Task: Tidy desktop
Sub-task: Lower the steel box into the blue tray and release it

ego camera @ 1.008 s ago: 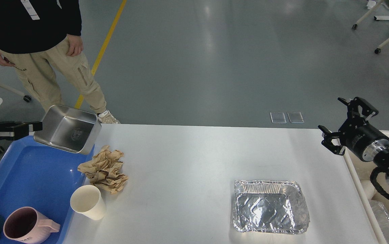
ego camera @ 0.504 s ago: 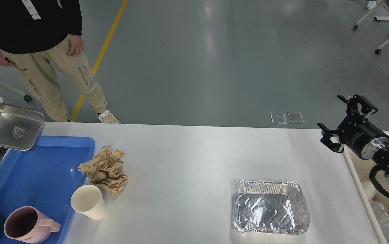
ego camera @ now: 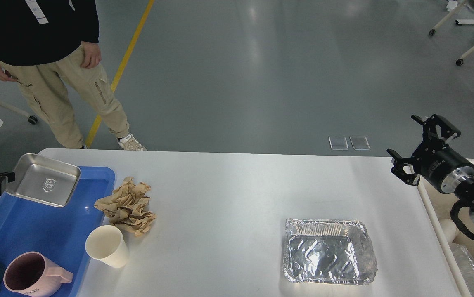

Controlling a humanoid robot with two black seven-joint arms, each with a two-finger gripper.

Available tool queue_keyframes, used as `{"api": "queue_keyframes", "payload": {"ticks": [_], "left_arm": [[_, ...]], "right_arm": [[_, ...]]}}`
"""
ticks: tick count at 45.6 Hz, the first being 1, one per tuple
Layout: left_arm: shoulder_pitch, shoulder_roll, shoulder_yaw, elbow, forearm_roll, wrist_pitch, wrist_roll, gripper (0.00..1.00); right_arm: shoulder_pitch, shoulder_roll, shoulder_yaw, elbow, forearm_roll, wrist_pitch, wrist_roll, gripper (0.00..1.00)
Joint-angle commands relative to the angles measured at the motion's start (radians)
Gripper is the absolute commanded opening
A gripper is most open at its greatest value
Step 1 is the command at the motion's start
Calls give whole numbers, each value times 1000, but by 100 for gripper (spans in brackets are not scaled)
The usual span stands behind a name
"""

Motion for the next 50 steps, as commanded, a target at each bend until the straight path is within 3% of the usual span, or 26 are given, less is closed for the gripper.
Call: {"api": "queue_keyframes", "payload": {"ticks": [1,40,47,50], "left_arm": [[18,-18,2,18,1,9,-9,6],[164,-115,8,49,-3,115,-21,6],[168,-124,6,52,-11,115,-21,9],[167,-127,6,52,-19,115,-21,18]], "right_arm": [[-1,0,0,-1,-11,0,0,100],[0,-5,0,5,-15,-5,0,100],[-1,-6,0,4,-15,-5,0,100],[-1,-6,0,4,-15,-5,0,100]]}}
